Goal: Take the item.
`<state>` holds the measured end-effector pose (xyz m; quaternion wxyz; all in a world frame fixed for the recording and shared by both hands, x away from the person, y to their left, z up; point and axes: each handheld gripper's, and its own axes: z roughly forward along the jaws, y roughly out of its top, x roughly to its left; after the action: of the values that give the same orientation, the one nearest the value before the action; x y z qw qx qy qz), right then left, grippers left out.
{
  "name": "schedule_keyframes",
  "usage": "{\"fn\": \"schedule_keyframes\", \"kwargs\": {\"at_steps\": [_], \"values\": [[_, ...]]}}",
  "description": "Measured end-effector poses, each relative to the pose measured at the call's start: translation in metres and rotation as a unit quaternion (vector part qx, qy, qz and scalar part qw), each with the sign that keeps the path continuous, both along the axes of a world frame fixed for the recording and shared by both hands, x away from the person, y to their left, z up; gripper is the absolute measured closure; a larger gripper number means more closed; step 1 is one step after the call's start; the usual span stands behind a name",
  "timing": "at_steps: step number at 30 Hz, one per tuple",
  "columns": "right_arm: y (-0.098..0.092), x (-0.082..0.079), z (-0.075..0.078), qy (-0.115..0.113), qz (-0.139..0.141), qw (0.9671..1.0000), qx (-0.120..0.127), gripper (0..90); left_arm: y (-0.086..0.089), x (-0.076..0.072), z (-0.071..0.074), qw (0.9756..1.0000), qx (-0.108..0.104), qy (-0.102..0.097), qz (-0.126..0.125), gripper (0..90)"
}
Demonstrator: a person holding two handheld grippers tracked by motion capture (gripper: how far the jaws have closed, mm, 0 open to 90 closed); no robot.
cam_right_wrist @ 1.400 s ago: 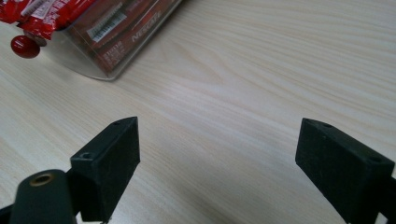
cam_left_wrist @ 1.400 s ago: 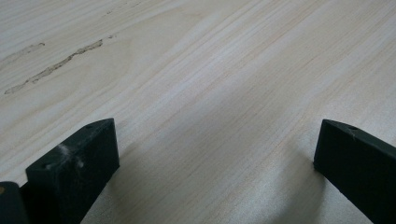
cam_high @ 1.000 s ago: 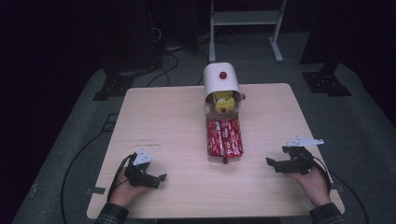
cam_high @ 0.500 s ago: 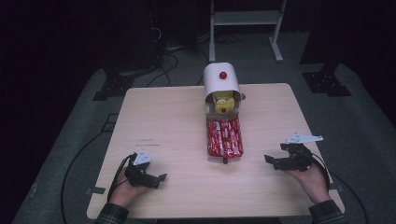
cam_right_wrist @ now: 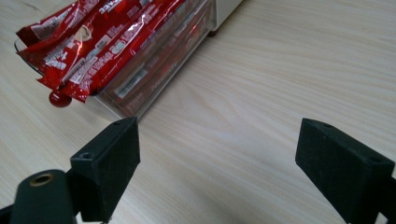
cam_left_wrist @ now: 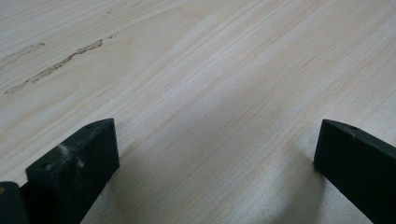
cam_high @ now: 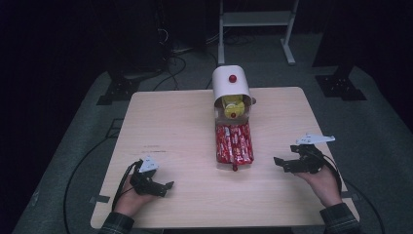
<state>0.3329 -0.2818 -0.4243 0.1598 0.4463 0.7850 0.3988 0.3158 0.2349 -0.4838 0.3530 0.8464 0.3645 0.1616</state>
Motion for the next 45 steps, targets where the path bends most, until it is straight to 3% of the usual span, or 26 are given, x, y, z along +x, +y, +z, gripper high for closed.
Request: {"fn": "schedule_keyframes", "kwargs": {"at_steps": [20,25,45], "values": [[0.011,0.014,0.008,-0.001,0.011,0.9999,0.006,13.0,0.000,0.000,0.000,1.0000,0.000,0.000,0.000,0.0],[0.016,0.019,0.008,0.011,0.018,0.9998,0.005,13.3,0.000,0.000,0.000,1.0000,0.000,0.000,0.000,0.0],[0.030,0.028,0.015,0.002,0.032,0.9995,0.007,13.0,0.000,0.000,0.000,1.0000,0.000,0.000,0.000,0.0]]}}
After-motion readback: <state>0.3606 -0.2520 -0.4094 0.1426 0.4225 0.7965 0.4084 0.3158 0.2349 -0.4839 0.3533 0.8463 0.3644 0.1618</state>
